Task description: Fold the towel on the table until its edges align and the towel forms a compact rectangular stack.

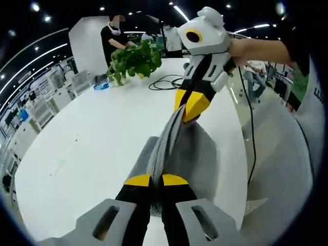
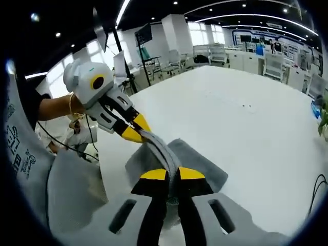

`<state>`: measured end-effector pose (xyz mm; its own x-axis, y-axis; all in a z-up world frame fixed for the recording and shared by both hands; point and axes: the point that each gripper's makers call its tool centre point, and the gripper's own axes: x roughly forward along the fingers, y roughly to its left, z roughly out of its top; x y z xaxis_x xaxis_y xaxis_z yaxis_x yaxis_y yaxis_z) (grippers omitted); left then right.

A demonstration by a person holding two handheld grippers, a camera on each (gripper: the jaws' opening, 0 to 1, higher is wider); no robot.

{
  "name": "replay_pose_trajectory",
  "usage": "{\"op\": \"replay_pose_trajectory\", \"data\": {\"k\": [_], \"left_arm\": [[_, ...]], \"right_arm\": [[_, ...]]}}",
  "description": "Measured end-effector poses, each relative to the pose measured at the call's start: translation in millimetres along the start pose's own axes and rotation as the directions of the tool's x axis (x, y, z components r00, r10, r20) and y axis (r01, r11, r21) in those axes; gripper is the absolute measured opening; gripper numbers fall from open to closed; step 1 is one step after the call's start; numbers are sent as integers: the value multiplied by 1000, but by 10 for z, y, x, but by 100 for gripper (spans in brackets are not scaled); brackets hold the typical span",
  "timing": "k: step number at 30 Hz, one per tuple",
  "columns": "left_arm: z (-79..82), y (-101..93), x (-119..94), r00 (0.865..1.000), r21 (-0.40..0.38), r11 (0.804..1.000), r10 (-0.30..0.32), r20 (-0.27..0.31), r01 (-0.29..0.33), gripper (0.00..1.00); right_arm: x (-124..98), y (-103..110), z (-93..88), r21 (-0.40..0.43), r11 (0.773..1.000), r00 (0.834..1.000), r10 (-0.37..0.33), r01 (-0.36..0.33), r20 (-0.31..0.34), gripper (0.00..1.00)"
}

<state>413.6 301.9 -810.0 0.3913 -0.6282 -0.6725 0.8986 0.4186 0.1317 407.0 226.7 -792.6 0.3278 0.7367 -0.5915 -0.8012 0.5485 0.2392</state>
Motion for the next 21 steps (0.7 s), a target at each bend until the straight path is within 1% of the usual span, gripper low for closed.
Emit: {"op": "replay_pose_trajectory", "data": {"k": [1,2,3,4,5,6,10,11,12,16,19,21], "left_arm": [[-17,24,35,1000,-8,1000,0,-3,0,5],[-27,52,69,1000,-40,999,10,4,-9,5],[-36,73,110,1000,-87,996,19,15,-18,6],[-57,87,146,1000,-109,994,20,17,-18,6],[-94,95,207,1000,-141,990,15,20,-12,6],[-155,95,266,1000,-172,985,8,10,-6,6],[-278,117,420,1000,-202,979,14,-19,-17,6],[-299,133,451,999,-208,978,21,-24,-25,6],[-313,140,470,999,-211,977,21,-28,-26,6],[-381,181,548,999,-256,967,1,-38,-11,8],[-379,227,566,1000,-298,955,-5,-23,-2,10],[-355,255,555,1000,-330,944,-11,1,10,15]], "right_arm": [[39,-43,-10,1,1000,1000,-1,1,1,4],[62,-79,-19,21,1000,1000,-6,6,-1,4],[85,-122,-35,46,999,1000,-12,12,-4,4],[109,-162,-53,61,998,1000,-14,14,-6,4],[145,-214,-90,89,996,1000,-15,16,-15,4],[189,-259,-120,90,996,1000,-16,17,-18,5],[344,-347,-240,83,996,998,-22,27,-56,5],[364,-364,-249,81,996,998,-24,28,-56,5],[394,-412,-266,89,995,998,-31,36,-60,5],[464,-497,-342,131,991,997,-29,39,-74,7],[478,-550,-323,171,984,998,-34,42,-48,10],[462,-546,-277,190,981,999,-27,31,-23,14]]}}
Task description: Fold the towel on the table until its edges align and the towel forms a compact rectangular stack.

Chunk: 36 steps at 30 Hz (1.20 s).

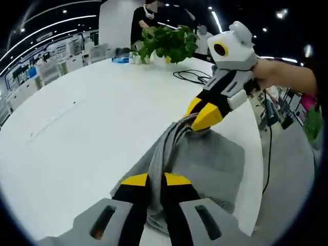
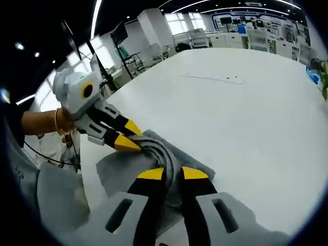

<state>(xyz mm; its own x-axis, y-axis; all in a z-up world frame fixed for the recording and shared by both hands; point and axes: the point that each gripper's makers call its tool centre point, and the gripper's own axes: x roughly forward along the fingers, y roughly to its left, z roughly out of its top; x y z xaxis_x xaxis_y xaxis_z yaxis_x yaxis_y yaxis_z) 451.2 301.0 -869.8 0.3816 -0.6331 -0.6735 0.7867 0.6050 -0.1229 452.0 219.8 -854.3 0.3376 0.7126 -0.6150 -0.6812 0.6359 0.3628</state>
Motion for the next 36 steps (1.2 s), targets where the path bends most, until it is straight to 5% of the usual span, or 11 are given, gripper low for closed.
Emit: {"op": "replay_pose_trajectory", "data": {"k": [10,17,25,30,36], "left_arm": [[-67,189,-153,998,-143,990,21,58,-12,39],[-309,240,-332,993,-279,957,96,67,-74,39],[-574,-44,-295,997,-315,948,61,43,-45,31],[-603,-73,-275,996,-347,937,75,51,-53,27],[-518,-80,-411,993,-292,953,100,60,-79,32]], "right_arm": [[-42,-57,-11,11,1000,999,-24,24,33,32],[-80,-151,-124,87,994,995,-76,71,57,26],[-31,-285,-311,179,975,989,-139,128,50,15],[-22,-279,-314,162,974,984,-168,157,51,16],[-175,-265,-232,135,970,973,-214,201,92,19]]}}
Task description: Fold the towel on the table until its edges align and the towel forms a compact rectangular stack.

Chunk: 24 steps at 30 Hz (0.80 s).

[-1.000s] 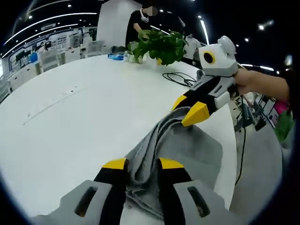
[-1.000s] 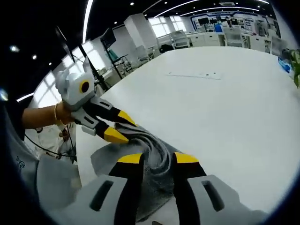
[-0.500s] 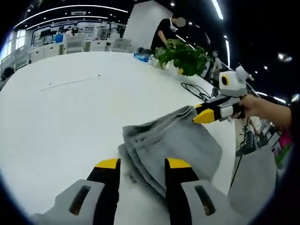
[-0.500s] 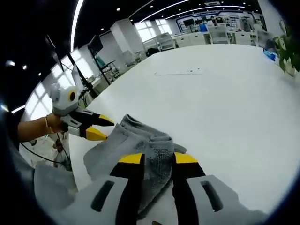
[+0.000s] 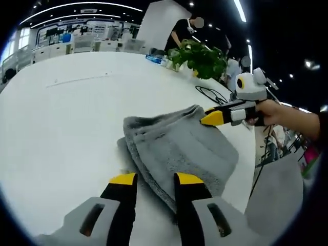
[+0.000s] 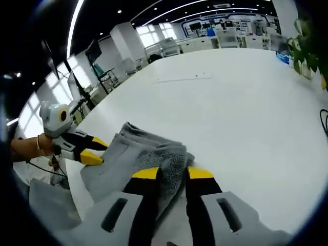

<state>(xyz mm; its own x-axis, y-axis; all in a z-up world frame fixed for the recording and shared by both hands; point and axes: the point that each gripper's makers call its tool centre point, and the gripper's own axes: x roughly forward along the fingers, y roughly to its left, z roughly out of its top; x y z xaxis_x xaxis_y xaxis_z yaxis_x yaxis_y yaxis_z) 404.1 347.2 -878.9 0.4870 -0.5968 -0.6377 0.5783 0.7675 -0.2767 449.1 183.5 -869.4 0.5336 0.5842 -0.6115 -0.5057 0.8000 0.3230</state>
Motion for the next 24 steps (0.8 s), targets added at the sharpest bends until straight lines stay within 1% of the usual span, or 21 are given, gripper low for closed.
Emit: {"op": "replay_pose_trajectory", "data": {"k": [2,5,7,9,11,12,15,20,24], "left_arm": [[29,-17,-48,1000,0,1000,1,20,-1,35],[45,-74,-109,999,0,1000,-5,36,5,38],[139,-78,-166,995,32,999,22,99,-25,43],[190,-128,-222,990,51,998,18,137,-25,48],[252,-194,-305,983,64,998,10,185,-23,53],[265,-217,-327,980,73,997,6,198,-21,55],[246,-271,-370,980,84,996,-1,201,-16,60],[212,-369,-455,978,132,991,-6,210,-22,67],[200,-452,-537,971,143,990,-20,237,-15,72]], "right_arm": [[-58,8,27,8,1000,1000,-6,6,18,20],[-167,51,56,7,1000,999,-11,11,48,22],[-239,92,65,-2,1000,998,-12,12,66,24],[-304,133,86,-20,1000,996,-13,15,91,27],[-403,199,100,-49,999,992,-7,14,128,29],[-437,220,95,-57,998,991,-7,15,137,30],[-536,306,53,-89,996,989,-2,15,148,32],[-648,424,-35,-132,991,989,4,16,149,36],[-751,558,-113,-153,988,987,14,11,159,39]]}}
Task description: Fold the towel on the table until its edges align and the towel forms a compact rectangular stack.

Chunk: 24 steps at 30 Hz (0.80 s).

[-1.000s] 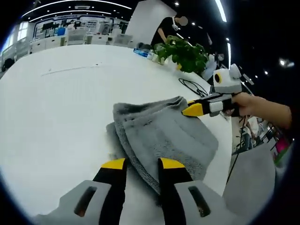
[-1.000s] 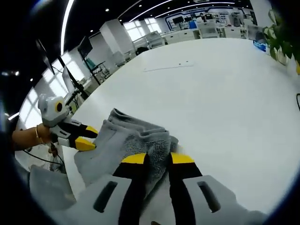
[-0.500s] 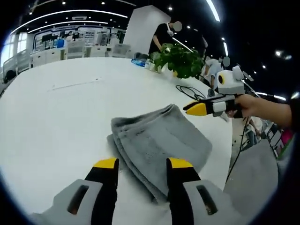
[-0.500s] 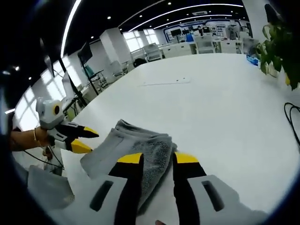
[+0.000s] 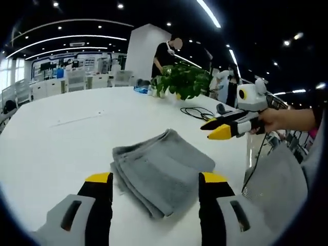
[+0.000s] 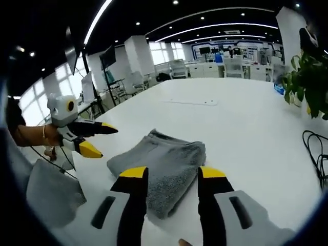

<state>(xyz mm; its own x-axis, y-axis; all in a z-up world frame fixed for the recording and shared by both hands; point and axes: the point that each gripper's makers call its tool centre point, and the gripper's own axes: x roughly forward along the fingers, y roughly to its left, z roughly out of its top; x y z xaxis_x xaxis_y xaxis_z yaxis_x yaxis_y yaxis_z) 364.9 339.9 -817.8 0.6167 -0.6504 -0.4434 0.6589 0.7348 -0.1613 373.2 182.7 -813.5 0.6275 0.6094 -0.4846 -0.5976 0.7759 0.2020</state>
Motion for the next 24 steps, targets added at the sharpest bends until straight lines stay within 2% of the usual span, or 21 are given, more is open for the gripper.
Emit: {"op": "replay_pose_trajectory", "data": {"k": [5,9,16,24], "left_arm": [[41,-34,-104,997,14,999,33,65,-34,91],[14,-112,-195,996,32,999,34,80,-37,98],[-81,-247,-306,996,30,999,40,76,-43,99],[-159,-360,-334,998,43,998,40,54,-42,99]], "right_arm": [[-107,133,-54,-20,1000,1000,4,-3,11,44],[-193,229,-87,-17,1000,1000,6,-6,30,49],[-346,309,-187,7,1000,999,-13,13,50,60],[-534,366,-284,28,999,998,-36,34,59,62]]}}
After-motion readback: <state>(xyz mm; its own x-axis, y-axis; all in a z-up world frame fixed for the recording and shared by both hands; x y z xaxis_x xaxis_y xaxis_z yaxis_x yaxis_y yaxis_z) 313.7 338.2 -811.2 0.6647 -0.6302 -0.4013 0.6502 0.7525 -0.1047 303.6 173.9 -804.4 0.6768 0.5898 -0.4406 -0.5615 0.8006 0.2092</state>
